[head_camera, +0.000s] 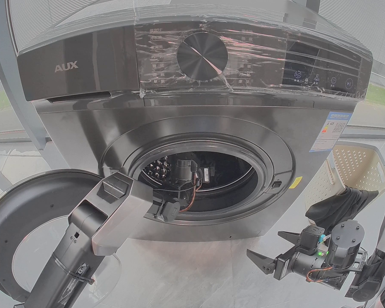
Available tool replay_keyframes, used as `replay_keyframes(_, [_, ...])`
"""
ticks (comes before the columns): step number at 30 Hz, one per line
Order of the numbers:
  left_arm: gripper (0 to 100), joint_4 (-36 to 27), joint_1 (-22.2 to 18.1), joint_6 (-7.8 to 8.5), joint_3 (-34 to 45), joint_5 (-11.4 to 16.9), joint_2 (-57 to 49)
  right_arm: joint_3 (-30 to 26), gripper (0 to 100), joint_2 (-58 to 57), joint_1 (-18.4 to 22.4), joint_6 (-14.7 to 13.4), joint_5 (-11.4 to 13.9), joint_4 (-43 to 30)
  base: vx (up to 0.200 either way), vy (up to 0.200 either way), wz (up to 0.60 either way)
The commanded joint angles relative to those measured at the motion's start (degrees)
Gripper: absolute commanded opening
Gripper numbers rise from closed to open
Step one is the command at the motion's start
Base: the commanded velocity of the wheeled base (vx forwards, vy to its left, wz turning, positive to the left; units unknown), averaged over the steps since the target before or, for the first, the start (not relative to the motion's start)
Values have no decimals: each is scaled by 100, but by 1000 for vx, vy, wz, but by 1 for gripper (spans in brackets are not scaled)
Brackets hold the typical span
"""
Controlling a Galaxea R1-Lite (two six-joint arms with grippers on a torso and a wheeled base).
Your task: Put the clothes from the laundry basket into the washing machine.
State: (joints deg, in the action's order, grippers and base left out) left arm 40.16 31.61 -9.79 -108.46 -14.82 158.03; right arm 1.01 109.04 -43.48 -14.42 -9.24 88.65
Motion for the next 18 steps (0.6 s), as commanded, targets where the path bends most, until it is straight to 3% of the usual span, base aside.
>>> replay_keyframes(1, [100, 291, 355, -14, 1626, 23, -1037, -48, 100, -15, -11, 1, -8, -6, 0, 0, 0])
replay_keyframes(2, [100, 291, 355, -14, 1626, 23, -1037, -48, 100, -15, -11, 1, -8, -6, 0, 0, 0])
replay_keyframes(6, [100, 968, 697, -5, 3235, 41, -1705, -48, 100, -24, -29, 27, -8, -6, 0, 0, 0])
replay_keyframes(10, [100, 1390, 891, -14, 4157, 41, -2162, -57, 100, -32, -99, 10, -43, -6, 0, 0, 0])
replay_keyframes(18, [100, 1636, 1172, -23, 5704, 50, -3261, -66, 100, -68, -152, 18, -60, 3, 0, 0, 0])
